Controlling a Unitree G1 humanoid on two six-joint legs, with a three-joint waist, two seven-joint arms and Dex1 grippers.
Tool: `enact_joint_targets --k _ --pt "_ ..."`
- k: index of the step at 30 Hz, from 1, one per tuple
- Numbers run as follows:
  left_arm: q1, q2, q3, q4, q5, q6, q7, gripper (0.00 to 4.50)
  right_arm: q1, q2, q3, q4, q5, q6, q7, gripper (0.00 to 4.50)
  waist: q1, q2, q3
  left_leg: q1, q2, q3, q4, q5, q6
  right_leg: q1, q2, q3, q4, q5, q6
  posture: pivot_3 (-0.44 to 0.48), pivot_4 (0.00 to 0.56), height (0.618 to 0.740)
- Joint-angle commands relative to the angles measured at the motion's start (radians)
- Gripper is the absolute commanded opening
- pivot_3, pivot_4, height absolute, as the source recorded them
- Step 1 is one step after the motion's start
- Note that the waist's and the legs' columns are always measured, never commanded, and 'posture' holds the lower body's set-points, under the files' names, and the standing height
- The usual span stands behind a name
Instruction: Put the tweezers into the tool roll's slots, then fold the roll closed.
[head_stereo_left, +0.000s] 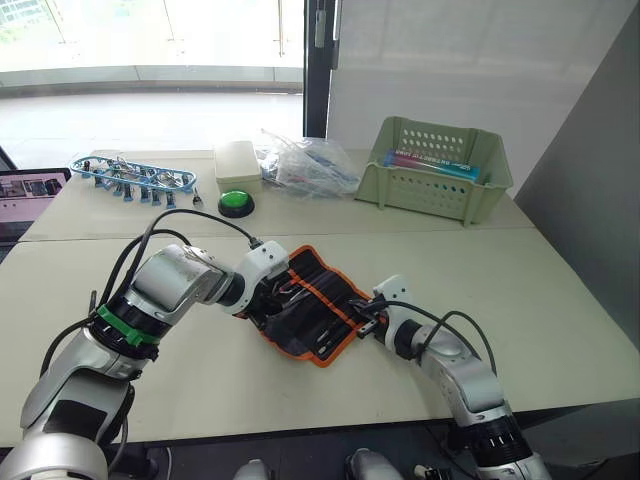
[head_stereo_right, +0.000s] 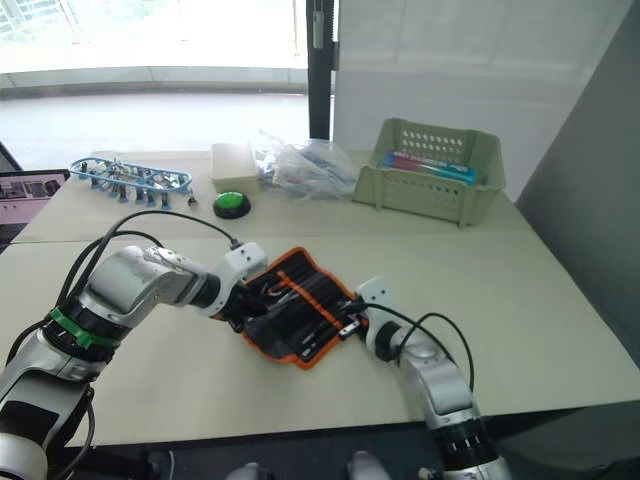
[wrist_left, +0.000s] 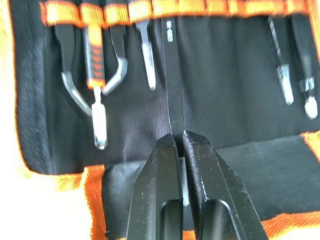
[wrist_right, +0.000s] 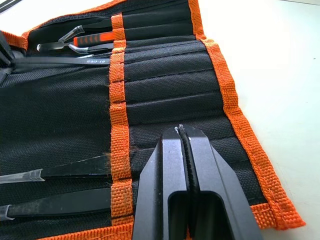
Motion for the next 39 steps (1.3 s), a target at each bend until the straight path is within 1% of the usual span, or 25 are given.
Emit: enact_joint_targets --k 1,7,12,20,25,30,32,36,39 --pt "-0.031 0.004 -0.019 0.001 0.031 -0.017 -0.028 0.00 0.018 0.007 0.010 -0.009 -0.011 0.011 -0.007 0.06 0.001 0.000 0.000 0.000 0.000 0.000 0.000 0.000 0.000 0.000 0.000 0.000 0.000 0.000 0.000 0.000 0.150 0.740" --pt "-0.060 -0.041 -0.035 0.050 0.071 -0.039 -0.035 0.00 0.024 0.006 0.006 -0.018 -0.012 0.013 -0.009 0.06 0.002 0.000 0.000 0.000 0.000 0.000 0.000 0.000 0.000 0.000 0.000 0.000 0.000 0.000 0.000 0.000 0.150 0.740" --pt "-0.086 -0.098 -0.028 0.099 0.099 -0.050 -0.031 0.00 0.032 0.007 0.007 -0.031 -0.012 0.018 -0.014 0.06 0.002 0.000 0.000 -0.001 0.000 0.000 0.001 0.000 0.000 0.000 0.000 0.000 0.000 0.000 0.000 0.000 0.150 0.740" --pt "-0.092 -0.178 -0.013 0.180 0.148 -0.095 -0.015 0.00 0.046 0.010 0.015 -0.055 -0.013 0.030 -0.022 0.06 0.004 0.000 0.000 -0.002 0.000 -0.001 0.001 0.000 0.000 0.000 0.000 0.000 0.000 0.000 0.000 0.000 0.150 0.740" --pt "-0.089 -0.263 0.013 0.278 0.193 -0.195 0.016 0.00 0.058 0.013 0.027 -0.058 -0.024 0.062 -0.037 0.06 0.006 0.000 0.000 -0.002 -0.001 -0.002 0.003 0.000 0.000 0.000 0.000 0.000 0.000 0.000 0.000 0.000 0.150 0.740" --pt "-0.078 -0.314 0.022 0.333 0.242 -0.327 0.020 0.00 0.081 0.013 0.042 -0.070 -0.030 0.106 -0.053 0.06 0.008 0.000 0.000 -0.002 -0.001 -0.003 0.005 0.000 0.000 0.001 0.000 0.000 0.000 0.000 0.000 0.000 0.150 0.740" --pt "-0.071 -0.331 0.020 0.360 0.264 -0.389 0.014 0.00 0.088 0.015 0.044 -0.071 -0.034 0.119 -0.061 0.06 0.009 0.000 0.000 -0.002 -0.002 -0.004 0.005 0.000 0.000 0.002 0.000 0.000 0.000 0.000 0.001 0.000 0.150 0.740" --pt "-0.057 -0.357 0.041 0.408 0.295 -0.459 0.022 0.00 0.089 0.014 0.045 -0.073 -0.035 0.129 -0.066 0.06 0.013 0.000 0.000 0.000 -0.002 -0.005 0.007 0.000 0.000 0.006 0.000 -0.001 0.000 0.000 0.001 0.000 0.150 0.740" --pt "-0.049 -0.357 0.055 0.418 0.310 -0.480 0.014 0.00 0.087 0.013 0.038 -0.074 -0.034 0.136 -0.072 0.06 0.015 0.000 0.000 0.005 -0.003 -0.005 0.007 0.000 0.000 0.013 0.000 0.000 -0.001 -0.003 0.007 0.000 0.150 0.740"
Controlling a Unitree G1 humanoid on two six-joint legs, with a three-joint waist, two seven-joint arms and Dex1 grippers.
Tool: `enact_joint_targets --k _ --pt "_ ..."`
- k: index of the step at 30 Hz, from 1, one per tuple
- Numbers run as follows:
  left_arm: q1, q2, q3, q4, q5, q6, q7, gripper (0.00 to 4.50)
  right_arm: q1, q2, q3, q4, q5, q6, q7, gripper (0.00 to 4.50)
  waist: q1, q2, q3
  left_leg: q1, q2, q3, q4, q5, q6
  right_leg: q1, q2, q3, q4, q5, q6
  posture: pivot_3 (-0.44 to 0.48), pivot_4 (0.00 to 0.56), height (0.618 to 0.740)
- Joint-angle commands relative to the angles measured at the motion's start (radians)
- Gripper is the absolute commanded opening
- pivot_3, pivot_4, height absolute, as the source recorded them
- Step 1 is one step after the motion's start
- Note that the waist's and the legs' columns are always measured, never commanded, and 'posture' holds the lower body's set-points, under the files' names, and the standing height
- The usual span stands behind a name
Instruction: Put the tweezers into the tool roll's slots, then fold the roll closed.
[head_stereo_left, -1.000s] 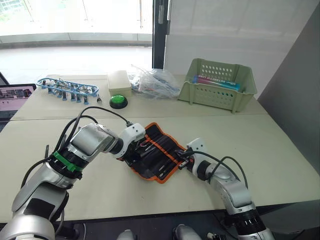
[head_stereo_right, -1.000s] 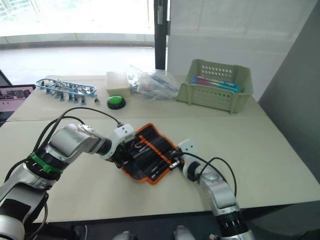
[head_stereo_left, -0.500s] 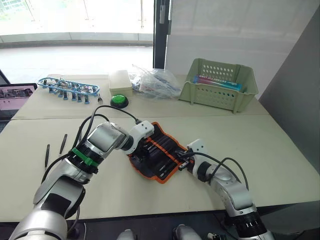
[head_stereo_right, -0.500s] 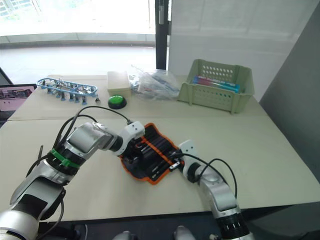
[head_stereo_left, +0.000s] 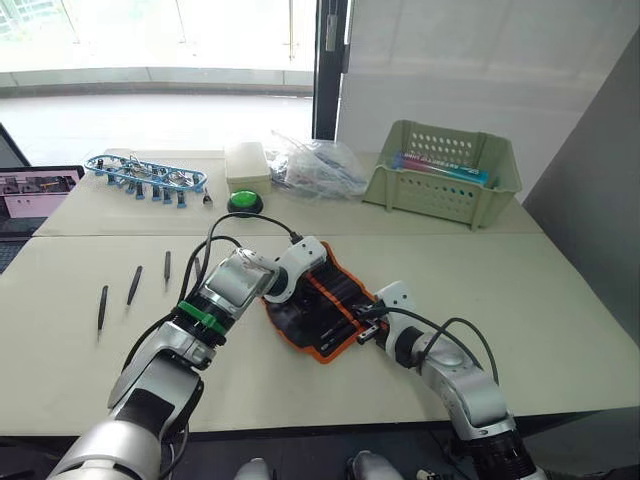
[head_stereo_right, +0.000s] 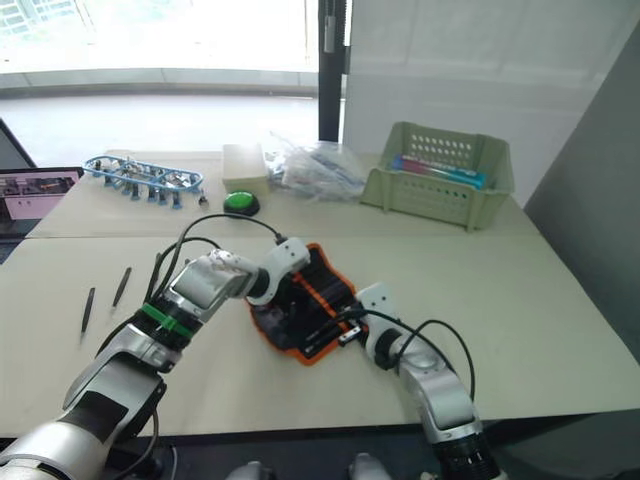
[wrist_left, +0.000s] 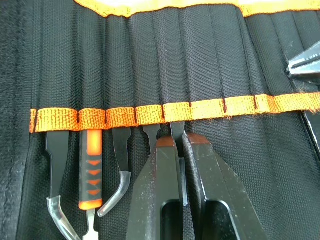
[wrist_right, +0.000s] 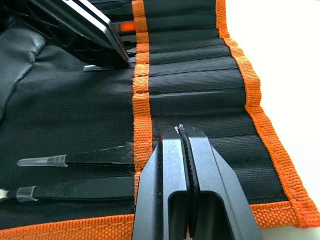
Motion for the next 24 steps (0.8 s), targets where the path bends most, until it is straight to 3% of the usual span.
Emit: enact_joint_targets --k 1,2,9,13,16,20,24 --pt "0.000 0.004 0.041 -0.022 0.018 -0.037 -0.009 0.00 0.024 0.002 0.017 0.031 -0.009 0.051 -0.006 0.06 0.000 0.000 0.000 0.000 0.000 0.000 0.001 0.000 0.000 0.000 0.000 0.000 0.000 0.000 0.001 0.000 0.150 0.740" --pt "0.004 0.014 0.050 -0.041 0.012 -0.033 -0.023 0.75 0.023 0.002 0.014 0.034 -0.010 0.051 -0.010 0.00 -0.001 0.000 0.000 0.000 0.000 0.000 0.001 0.000 0.000 0.001 0.000 0.000 0.000 0.000 0.001 0.000 0.150 0.740" --pt "0.059 0.136 0.153 -0.323 -0.081 0.119 -0.108 3.04 0.024 0.004 -0.002 0.036 -0.013 0.047 -0.027 0.00 -0.013 0.000 0.000 0.000 0.000 -0.001 0.000 0.000 0.000 0.000 0.001 0.000 0.001 0.000 0.000 0.000 0.150 0.740" --pt "0.131 0.225 0.312 -0.526 -0.187 0.262 -0.109 4.38 0.027 0.000 -0.005 0.037 -0.016 0.040 -0.026 0.00 -0.014 0.001 0.000 0.000 0.000 -0.001 0.000 0.000 0.000 0.000 0.001 0.000 0.000 0.000 0.001 0.000 0.150 0.740" --pt "0.294 0.294 0.512 -0.642 -0.220 0.231 -0.073 4.45 0.024 -0.008 -0.008 0.033 -0.014 0.031 -0.017 0.00 -0.019 0.002 0.001 0.001 0.001 -0.001 -0.001 0.000 0.000 0.000 0.001 0.001 0.000 0.000 0.001 0.000 0.150 0.740" --pt "0.575 0.276 0.762 -0.781 -0.204 0.138 0.041 4.45 0.018 -0.024 -0.016 0.033 -0.007 0.013 0.007 0.00 -0.017 0.003 0.001 0.003 0.002 -0.001 -0.003 0.000 0.000 0.000 0.001 0.000 0.000 0.000 0.000 0.000 0.150 0.740" --pt "0.843 0.100 0.971 -1.037 -0.253 0.252 0.198 4.45 0.007 -0.046 -0.031 0.050 -0.004 0.008 0.028 0.00 -0.007 0.001 0.000 0.002 0.002 -0.001 -0.002 0.000 0.000 0.001 -0.001 -0.001 -0.001 0.000 -0.001 0.000 0.150 0.740"
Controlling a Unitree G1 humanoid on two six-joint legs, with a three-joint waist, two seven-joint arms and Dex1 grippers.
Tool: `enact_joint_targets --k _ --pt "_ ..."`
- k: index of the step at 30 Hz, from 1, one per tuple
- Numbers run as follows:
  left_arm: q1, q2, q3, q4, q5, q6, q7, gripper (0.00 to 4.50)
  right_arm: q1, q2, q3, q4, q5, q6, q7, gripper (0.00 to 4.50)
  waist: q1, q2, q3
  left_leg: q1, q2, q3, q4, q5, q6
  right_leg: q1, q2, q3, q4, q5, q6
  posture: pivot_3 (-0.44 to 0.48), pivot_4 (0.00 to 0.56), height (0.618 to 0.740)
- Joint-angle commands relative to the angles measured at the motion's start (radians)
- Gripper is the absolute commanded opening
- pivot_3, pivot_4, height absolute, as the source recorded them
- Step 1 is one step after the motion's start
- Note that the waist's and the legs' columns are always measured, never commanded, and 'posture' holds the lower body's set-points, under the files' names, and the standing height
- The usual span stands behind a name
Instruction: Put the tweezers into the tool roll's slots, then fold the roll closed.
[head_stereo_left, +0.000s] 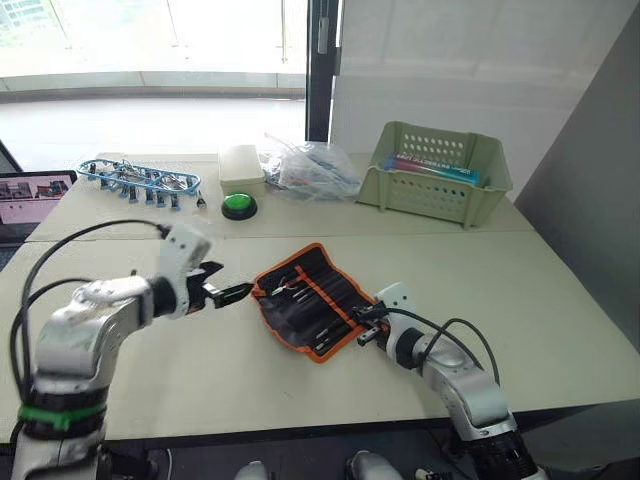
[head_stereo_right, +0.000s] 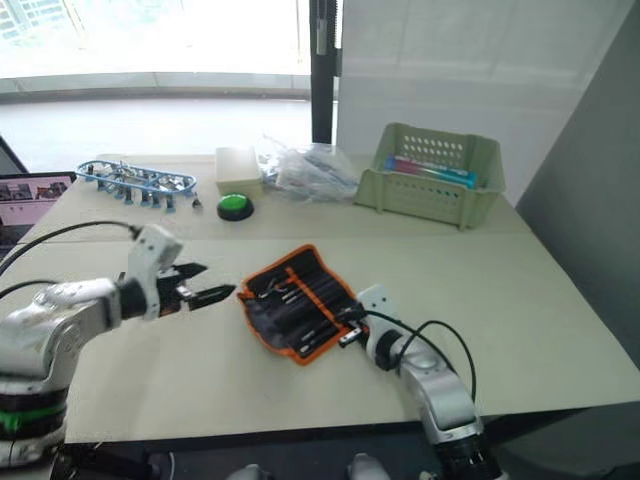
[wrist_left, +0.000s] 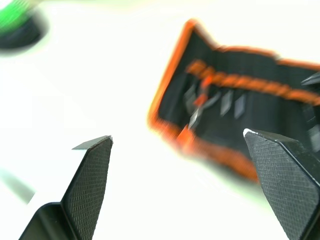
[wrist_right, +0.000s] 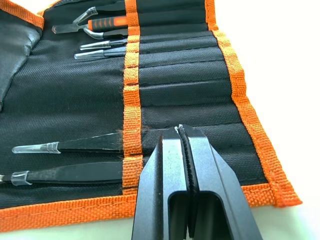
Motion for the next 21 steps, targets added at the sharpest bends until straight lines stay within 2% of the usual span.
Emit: enact_joint_targets --k 1,5,7,8,10,13,15,21 --pt "0.197 -0.159 0.174 -0.275 -0.038 0.060 0.139 4.45 0.010 -0.024 -0.014 0.045 -0.002 0.009 0.018 0.00 -0.003 0.000 0.000 0.000 0.000 0.001 0.000 0.000 0.000 0.001 -0.001 0.001 -0.003 0.001 0.001 0.000 0.150 0.740" --pt "0.440 -0.268 0.288 -0.352 0.025 -0.081 0.210 4.45 0.009 -0.034 -0.040 0.048 0.012 0.003 0.034 0.00 -0.001 -0.004 -0.002 0.000 0.000 0.001 0.000 0.000 0.000 0.001 -0.001 0.001 -0.003 0.003 -0.002 0.000 0.150 0.740" --pt "0.515 -0.339 0.347 -0.368 0.031 -0.128 0.263 4.45 0.020 -0.043 -0.046 0.046 0.012 -0.007 0.044 0.00 0.000 -0.004 -0.002 0.000 0.000 0.001 0.000 0.000 0.000 0.001 -0.001 0.000 -0.003 0.002 -0.003 0.000 0.150 0.740" --pt "0.560 -0.386 0.365 -0.388 0.036 -0.158 0.291 4.45 0.030 -0.049 -0.051 0.046 0.012 -0.017 0.050 0.00 0.000 -0.004 -0.002 0.000 0.000 0.001 0.000 0.000 0.000 0.000 -0.001 0.000 -0.003 -0.001 -0.007 0.000 0.150 0.740" --pt "0.659 -0.481 0.383 -0.433 0.046 -0.236 0.324 4.45 0.047 -0.052 -0.059 0.046 0.015 -0.038 0.056 0.00 -0.002 -0.005 -0.002 0.001 0.000 0.001 0.000 0.000 0.000 0.001 -0.002 0.001 -0.004 -0.004 -0.006 0.000 0.150 0.740" --pt "0.751 -0.578 0.402 -0.452 0.037 -0.330 0.359 4.45 0.060 -0.049 -0.068 0.039 0.020 -0.059 0.058 0.00 -0.009 -0.006 -0.003 0.001 0.000 0.003 0.000 0.000 0.000 0.001 -0.002 0.002 -0.006 -0.004 -0.005 0.000 0.150 0.740" --pt "0.774 -0.603 0.419 -0.428 0.019 -0.375 0.371 4.45 0.063 -0.047 -0.064 0.040 0.016 -0.077 0.061 0.00 -0.012 -0.004 -0.002 0.000 0.000 0.003 0.000 0.000 -0.001 0.000 -0.003 0.003 -0.007 -0.004 -0.005 0.000 0.150 0.740" --pt "0.767 -0.582 0.415 -0.367 -0.007 -0.448 0.398 4.45 0.034 -0.033 -0.053 0.042 0.015 -0.168 0.083 0.00 -0.021 -0.004 -0.002 -0.002 0.000 0.004 -0.002 -0.001 -0.001 -0.001 -0.002 0.003 -0.013 -0.004 -0.005 0.000 0.150 0.740"
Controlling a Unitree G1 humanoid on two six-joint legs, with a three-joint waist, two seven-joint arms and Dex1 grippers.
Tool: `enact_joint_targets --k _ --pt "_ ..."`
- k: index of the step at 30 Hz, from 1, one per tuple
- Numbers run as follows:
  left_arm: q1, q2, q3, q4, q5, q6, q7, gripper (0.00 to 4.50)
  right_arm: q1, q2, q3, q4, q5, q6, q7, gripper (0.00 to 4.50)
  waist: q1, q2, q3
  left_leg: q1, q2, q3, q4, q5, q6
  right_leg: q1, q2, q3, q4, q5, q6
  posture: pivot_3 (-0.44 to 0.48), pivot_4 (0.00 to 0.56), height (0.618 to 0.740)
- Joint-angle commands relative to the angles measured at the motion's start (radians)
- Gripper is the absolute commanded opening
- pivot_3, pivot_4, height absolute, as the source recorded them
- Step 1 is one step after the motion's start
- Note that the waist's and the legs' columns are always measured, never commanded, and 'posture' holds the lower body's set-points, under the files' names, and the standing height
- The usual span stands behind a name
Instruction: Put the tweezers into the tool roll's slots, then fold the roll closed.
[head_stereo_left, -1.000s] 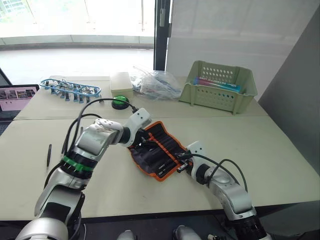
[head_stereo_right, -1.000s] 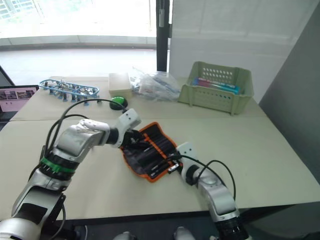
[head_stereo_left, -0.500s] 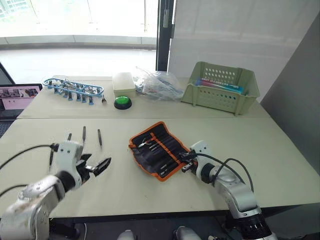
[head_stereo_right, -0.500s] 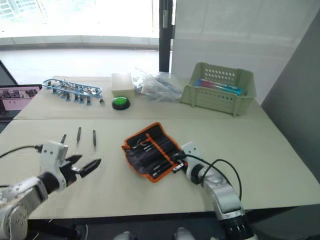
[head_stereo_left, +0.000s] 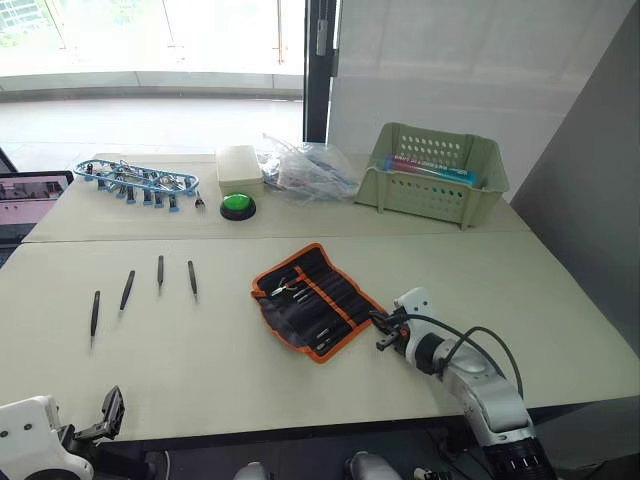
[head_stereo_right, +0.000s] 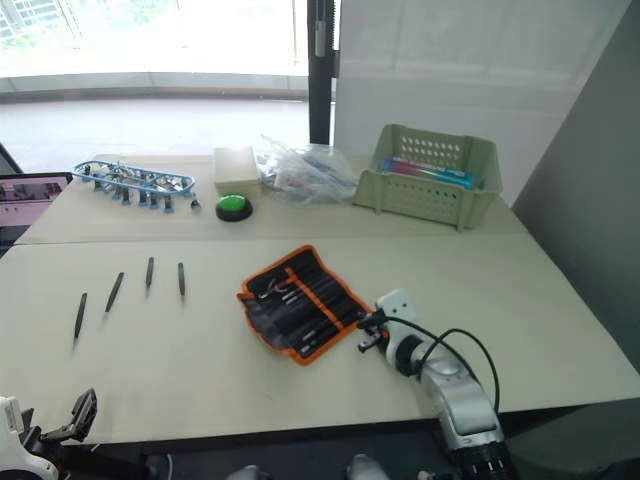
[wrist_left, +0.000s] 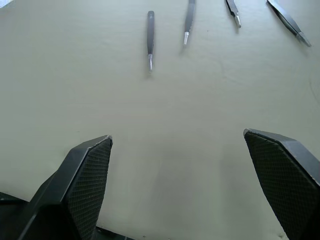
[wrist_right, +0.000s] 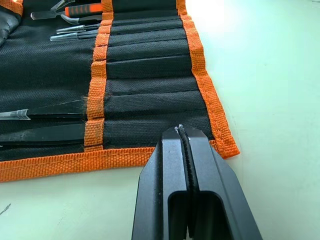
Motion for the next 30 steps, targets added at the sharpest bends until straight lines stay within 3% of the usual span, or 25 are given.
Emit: enact_joint_targets --k 1,15,25,30 --pt "-0.004 0.017 0.007 0.010 -0.031 -0.051 0.020 4.45 -0.022 0.001 0.004 0.000 -0.006 -0.061 0.019 0.00 -0.002 0.000 0.000 -0.001 0.000 0.000 0.000 0.000 0.000 -0.001 0.000 0.000 0.000 0.000 0.000 0.000 0.150 0.740" --pt "-0.057 0.109 0.002 0.151 -0.073 -0.064 0.084 4.45 -0.060 0.004 0.134 0.100 -0.077 -0.051 0.067 0.00 -0.017 0.000 0.000 0.001 0.001 -0.001 -0.004 0.000 0.000 0.000 0.001 -0.001 0.000 0.001 -0.001 0.000 0.150 0.740" --pt "-0.253 0.282 0.001 0.429 -0.126 0.002 0.113 4.45 -0.080 0.009 0.139 0.136 -0.085 -0.008 0.070 0.00 -0.013 -0.002 -0.002 0.006 0.001 -0.002 -0.004 0.000 0.000 0.002 0.002 -0.001 0.002 0.002 -0.002 0.000 0.150 0.740" --pt "-0.354 0.394 -0.078 0.609 -0.082 -0.013 0.065 4.45 -0.089 0.014 0.132 0.122 -0.079 0.007 0.069 0.00 -0.011 -0.001 -0.003 0.008 0.001 -0.002 -0.005 0.000 0.000 0.001 0.002 -0.001 0.008 0.002 -0.004 0.000 0.150 0.740"
